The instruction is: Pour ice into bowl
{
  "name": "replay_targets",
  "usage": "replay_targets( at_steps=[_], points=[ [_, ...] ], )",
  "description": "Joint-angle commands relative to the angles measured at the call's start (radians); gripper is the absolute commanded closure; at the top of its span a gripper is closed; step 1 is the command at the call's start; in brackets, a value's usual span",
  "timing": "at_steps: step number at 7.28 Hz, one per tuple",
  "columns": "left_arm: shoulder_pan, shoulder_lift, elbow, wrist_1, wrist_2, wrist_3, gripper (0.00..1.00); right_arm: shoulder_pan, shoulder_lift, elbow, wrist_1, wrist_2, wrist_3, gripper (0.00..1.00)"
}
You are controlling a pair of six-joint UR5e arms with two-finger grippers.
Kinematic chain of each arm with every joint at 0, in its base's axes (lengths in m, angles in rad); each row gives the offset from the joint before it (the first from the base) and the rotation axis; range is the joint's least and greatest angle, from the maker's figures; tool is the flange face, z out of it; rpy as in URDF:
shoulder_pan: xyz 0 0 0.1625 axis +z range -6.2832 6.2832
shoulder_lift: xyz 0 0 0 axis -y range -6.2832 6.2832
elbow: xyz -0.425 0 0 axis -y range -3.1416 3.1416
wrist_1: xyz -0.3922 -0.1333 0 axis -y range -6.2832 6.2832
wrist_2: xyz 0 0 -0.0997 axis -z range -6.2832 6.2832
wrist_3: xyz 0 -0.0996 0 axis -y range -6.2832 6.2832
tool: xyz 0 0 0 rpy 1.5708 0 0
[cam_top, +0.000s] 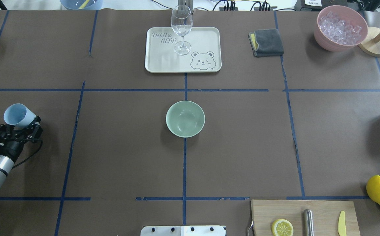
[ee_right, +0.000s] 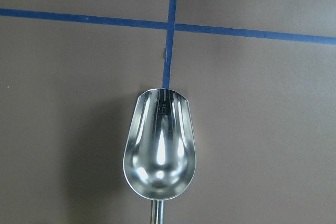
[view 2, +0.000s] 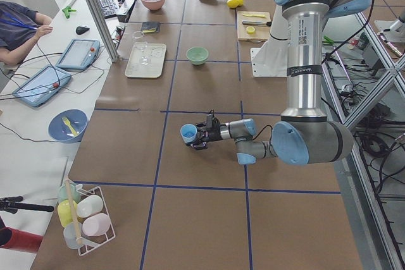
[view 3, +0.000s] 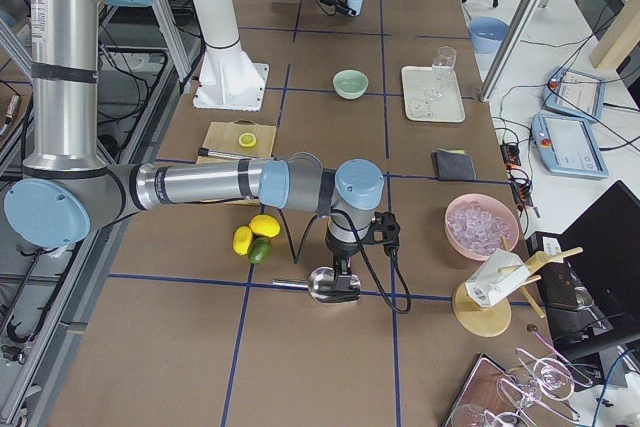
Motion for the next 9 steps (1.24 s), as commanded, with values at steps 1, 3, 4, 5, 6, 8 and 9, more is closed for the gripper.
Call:
replay_targets(
  at_steps=[1, 3, 4, 5, 6, 8, 9],
  points=[
    [0.0, -0.002, -0.018, -0.021, -0.002, 0.003, 0.79, 0.0, 0.003, 0.0, 0.0, 0.0, 0.0, 0.0],
    [0.0, -0.004, -0.056, -0.104, -0.028, 0.176, 0.8, 0.0, 0.009, -0.008, 0.0, -0.002, -0.002, 0.0],
    [-0.001, -0.004, -0.075, -0.139, -0.04, 0.207, 0.95, 0.0, 0.009, -0.009, 0.0, -0.002, -0.002, 0.0],
    [-0.003, -0.005, -0.11, -0.14, -0.085, 0.29, 1.0, 0.0, 0.009, -0.012, 0.0, -0.002, -0.002, 0.0],
    [-0.024, -0.021, -0.133, -0.134, -0.148, 0.413, 1.0, 0.0, 0.01, -0.017, 0.0, 0.0, -0.002, 0.0],
    [-0.098, -0.091, -0.15, -0.117, -0.313, 0.437, 1.0, 0.0, 0.007, -0.046, 0.053, -0.002, 0.0, 0.0],
    [-0.103, -0.093, -0.15, -0.115, -0.357, 0.44, 1.0, 0.0, 0.009, -0.089, 0.108, -0.002, 0.002, 0.0]
  ],
)
